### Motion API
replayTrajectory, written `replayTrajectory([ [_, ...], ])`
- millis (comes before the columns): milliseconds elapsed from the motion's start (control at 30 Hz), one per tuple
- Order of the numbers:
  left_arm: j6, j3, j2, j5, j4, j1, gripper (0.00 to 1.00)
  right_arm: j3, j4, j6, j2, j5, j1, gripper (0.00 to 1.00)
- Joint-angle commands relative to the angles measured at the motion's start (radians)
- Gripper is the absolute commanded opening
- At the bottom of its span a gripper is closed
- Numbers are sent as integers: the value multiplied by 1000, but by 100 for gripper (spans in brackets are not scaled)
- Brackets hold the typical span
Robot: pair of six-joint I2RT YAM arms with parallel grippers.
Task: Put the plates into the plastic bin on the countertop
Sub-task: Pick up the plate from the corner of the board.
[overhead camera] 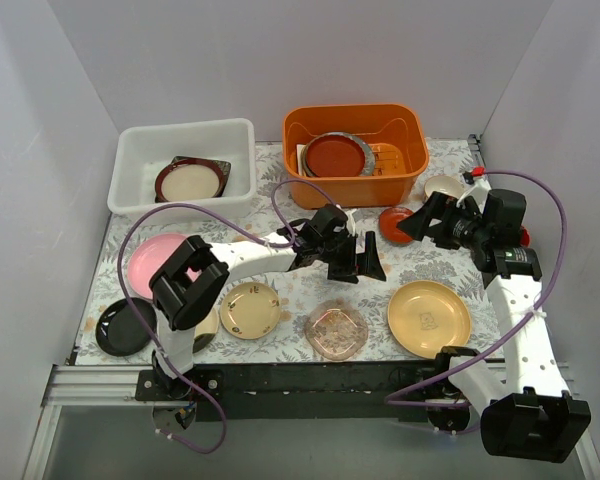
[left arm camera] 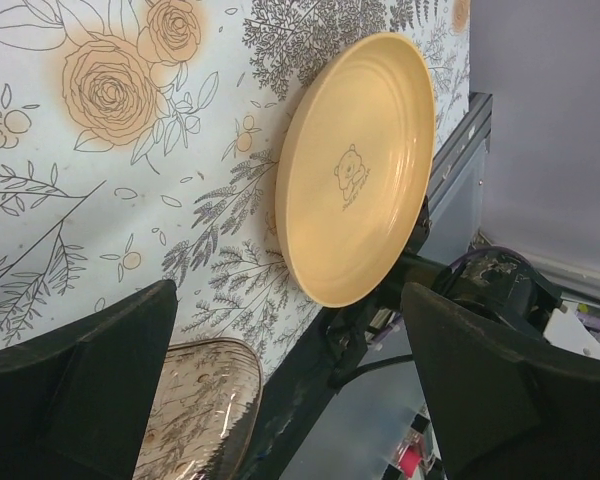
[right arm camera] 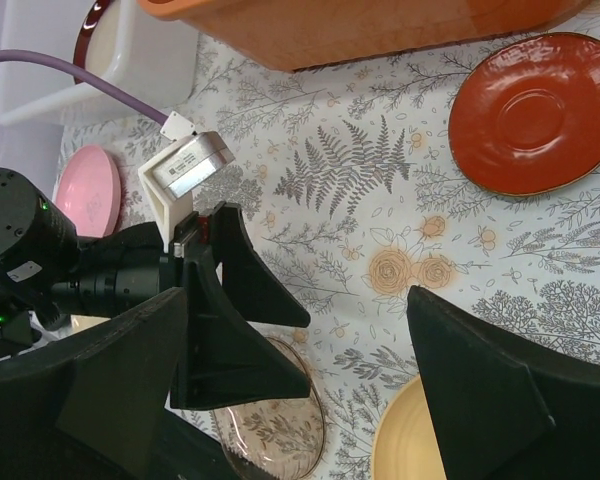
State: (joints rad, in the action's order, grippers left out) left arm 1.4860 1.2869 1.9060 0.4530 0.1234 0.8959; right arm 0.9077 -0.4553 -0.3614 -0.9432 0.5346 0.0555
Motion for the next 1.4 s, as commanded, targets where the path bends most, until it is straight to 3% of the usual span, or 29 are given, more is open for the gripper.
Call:
replayTrajectory([
  [0,14,-11,5,-14,-54,9,94,43,12,-2,21,48,20,98],
  [700,40,43,156,7,-117,109,89,37,15,-21,15,94,67,98],
  [1267,65,103,252,9,-117,187,75,17,21,-25,15,111,89,98],
  [1367,71,101,258,3,-145,189,65,11,24,-25,17,116,92,98],
])
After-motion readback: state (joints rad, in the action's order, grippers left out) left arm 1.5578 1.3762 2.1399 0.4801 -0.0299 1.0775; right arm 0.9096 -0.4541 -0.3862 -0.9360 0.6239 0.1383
